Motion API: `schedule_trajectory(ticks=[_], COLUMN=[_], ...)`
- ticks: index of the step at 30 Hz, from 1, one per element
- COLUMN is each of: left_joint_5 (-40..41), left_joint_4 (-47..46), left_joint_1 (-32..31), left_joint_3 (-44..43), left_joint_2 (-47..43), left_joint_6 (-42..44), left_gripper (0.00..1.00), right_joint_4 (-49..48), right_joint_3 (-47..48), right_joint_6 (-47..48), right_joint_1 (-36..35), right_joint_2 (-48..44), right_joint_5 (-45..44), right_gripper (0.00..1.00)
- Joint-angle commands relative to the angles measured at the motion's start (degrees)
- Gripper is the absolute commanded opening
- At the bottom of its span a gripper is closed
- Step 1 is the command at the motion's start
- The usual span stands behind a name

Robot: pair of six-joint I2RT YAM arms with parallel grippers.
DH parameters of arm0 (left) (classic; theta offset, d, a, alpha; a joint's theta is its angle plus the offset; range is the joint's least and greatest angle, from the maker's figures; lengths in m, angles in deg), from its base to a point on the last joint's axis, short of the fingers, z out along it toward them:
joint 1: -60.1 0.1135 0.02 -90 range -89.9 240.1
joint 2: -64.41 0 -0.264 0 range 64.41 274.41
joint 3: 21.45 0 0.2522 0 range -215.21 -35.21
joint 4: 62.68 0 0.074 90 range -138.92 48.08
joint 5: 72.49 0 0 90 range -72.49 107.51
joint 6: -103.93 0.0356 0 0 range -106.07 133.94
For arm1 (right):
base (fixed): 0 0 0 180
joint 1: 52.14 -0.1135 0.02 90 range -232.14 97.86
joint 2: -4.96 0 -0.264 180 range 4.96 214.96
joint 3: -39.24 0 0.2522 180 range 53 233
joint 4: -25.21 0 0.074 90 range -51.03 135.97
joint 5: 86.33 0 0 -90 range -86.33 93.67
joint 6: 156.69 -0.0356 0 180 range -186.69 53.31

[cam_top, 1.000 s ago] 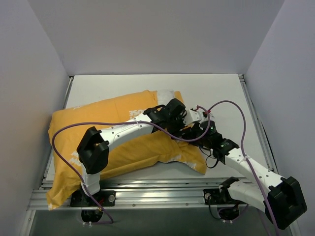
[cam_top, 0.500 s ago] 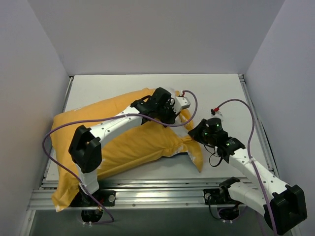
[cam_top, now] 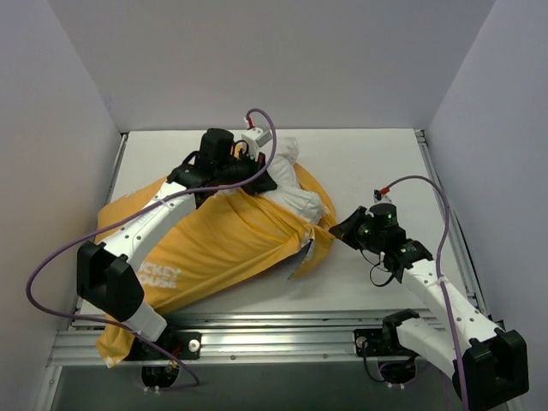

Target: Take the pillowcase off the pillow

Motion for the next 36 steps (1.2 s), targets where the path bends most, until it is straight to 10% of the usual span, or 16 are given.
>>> schedule_trajectory(ticks=[1, 8, 14, 18, 22, 29, 36], left_joint_5=[1.87, 2.37, 7.65, 22.54, 37.96, 52.64, 48.02], left_joint_4=[-6.95, -10.63, -12.84, -6.61, 0.59, 24.66, 22.16], left_joint_1=[7.58, -4.42, -8.41, -9.03, -8.94, -8.24, 0.61], left_joint_3=[-2.62, -6.66, -7.81, -7.46, -3.16, 5.0, 21.88], left_joint_2=[-6.43, 0.41, 4.3, -1.04, -9.14, -18.28, -26.29], left_joint_6=[-3.2, -3.54, -6.7, -7.84, -13.37, -24.45, -29.12], left_gripper=[0.02, 0.02, 0.05, 0.56, 0.86, 0.94, 0.95], right_joint_4=[10.64, -3.16, 9.98, 15.99, 14.25, 4.41, -6.49], right_joint_3=[-3.38, -0.84, 9.01, 13.49, 17.45, 17.02, 13.32], right_joint_6=[6.1, 10.23, 15.59, 16.47, 19.72, 20.87, 21.05], right_joint_1=[4.77, 2.93, 2.05, 3.28, 3.36, 1.96, -2.77], right_joint_2=[0.8, 3.17, 2.39, -1.91, -1.23, 7.74, 17.66], right_joint_5=[-9.63, 3.13, -8.16, -14.69, -7.44, 5.33, 18.58], right_gripper=[0.0, 0.13, 0.41, 0.57, 0.74, 0.84, 0.89])
